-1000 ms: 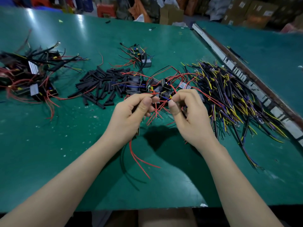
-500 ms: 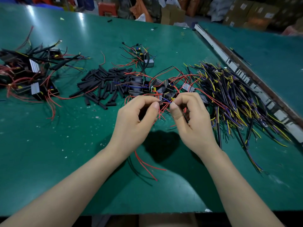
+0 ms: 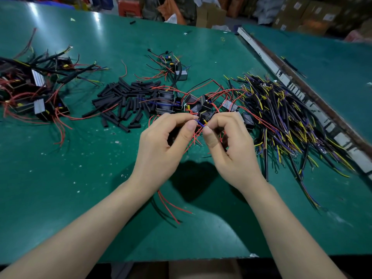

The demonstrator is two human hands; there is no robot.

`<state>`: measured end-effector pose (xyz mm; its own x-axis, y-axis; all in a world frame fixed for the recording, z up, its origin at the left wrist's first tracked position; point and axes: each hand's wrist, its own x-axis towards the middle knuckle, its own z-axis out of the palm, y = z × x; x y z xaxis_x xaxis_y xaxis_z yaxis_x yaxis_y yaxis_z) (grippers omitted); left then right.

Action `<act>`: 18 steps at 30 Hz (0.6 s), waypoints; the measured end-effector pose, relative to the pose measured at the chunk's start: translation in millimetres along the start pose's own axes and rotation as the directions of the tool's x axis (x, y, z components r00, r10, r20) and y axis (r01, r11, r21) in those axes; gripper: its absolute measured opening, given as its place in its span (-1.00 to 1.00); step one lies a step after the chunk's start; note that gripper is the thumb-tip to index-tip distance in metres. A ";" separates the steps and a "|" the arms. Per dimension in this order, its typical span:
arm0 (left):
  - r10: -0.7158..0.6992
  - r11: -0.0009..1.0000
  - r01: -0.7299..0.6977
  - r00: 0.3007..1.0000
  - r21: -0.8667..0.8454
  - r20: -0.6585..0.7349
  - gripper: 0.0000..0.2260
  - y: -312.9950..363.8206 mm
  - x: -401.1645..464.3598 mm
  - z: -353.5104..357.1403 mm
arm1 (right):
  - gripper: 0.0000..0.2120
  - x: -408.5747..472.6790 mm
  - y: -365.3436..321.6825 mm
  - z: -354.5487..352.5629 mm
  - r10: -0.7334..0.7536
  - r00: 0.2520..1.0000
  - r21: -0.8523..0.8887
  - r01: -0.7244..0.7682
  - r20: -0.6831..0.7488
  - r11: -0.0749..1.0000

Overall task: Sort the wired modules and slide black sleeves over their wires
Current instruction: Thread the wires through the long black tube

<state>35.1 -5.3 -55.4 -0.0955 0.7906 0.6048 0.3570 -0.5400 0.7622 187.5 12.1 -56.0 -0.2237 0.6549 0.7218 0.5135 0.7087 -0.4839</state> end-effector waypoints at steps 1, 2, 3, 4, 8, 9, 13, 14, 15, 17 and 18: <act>0.006 1.000 -0.006 1.000 0.003 -0.009 -0.86 -0.6 0.2 -0.5 | -0.93 -0.2 -0.1 0.3 0.001 1.000 -0.002 -0.001 0.001 1.000; 0.017 1.000 -0.017 1.000 0.014 -0.016 -0.87 -1.2 0.4 -0.9 | -0.93 -0.5 -0.2 0.5 0.002 1.000 -0.006 -0.002 0.000 1.000; 0.028 0.999 -0.027 0.999 0.023 -0.019 -0.87 -1.7 0.9 -1.5 | -0.92 -0.8 -0.1 0.9 0.002 1.000 -0.010 -0.002 -0.002 1.000; 0.030 0.999 -0.030 0.999 0.025 -0.018 -0.87 -1.9 1.3 -1.9 | -0.92 -1.1 0.1 1.2 0.002 1.000 -0.014 -0.002 -0.005 1.000; 0.013 1.000 -0.014 1.000 -0.016 -0.023 -0.87 -2.2 2.7 -3.2 | -0.91 -1.0 1.1 2.6 -0.009 1.000 -0.012 0.009 -0.002 1.000; 0.012 1.000 -0.013 1.000 -0.021 -0.026 -0.85 -2.3 3.0 -3.1 | -0.91 -1.0 1.4 2.9 -0.009 1.000 -0.010 0.009 0.004 1.000; 0.005 0.999 -0.006 0.999 -0.052 -0.034 -0.83 -1.6 3.1 -3.8 | -0.90 -1.2 2.7 3.5 -0.009 1.000 -0.006 0.009 0.022 1.000; 0.003 0.998 -0.005 0.999 -0.056 -0.037 -0.82 -1.6 3.1 -4.1 | -0.90 -1.3 2.7 3.3 -0.011 1.000 -0.009 0.011 0.025 1.000; 0.001 0.999 -0.004 0.999 -0.054 -0.038 -0.82 -1.7 3.5 -4.5 | -0.89 -1.3 2.8 3.2 -0.014 1.000 -0.013 0.014 0.026 1.000; 0.004 0.999 -0.006 0.999 -0.044 -0.040 -0.83 -2.2 3.7 -4.6 | -0.90 -1.1 2.6 2.9 -0.017 1.000 -0.021 0.017 0.026 1.000; 0.013 0.999 -0.015 0.999 -0.036 -0.042 -0.85 -2.3 3.7 -4.4 | -0.90 -0.7 2.4 2.7 -0.017 1.000 -0.023 0.018 0.026 1.000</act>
<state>29.8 -2.4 -53.9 -0.1298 0.7706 0.6240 0.3251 -0.5614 0.7610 186.7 14.0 -59.0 -0.2543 0.6493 0.7168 0.5287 0.7139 -0.4591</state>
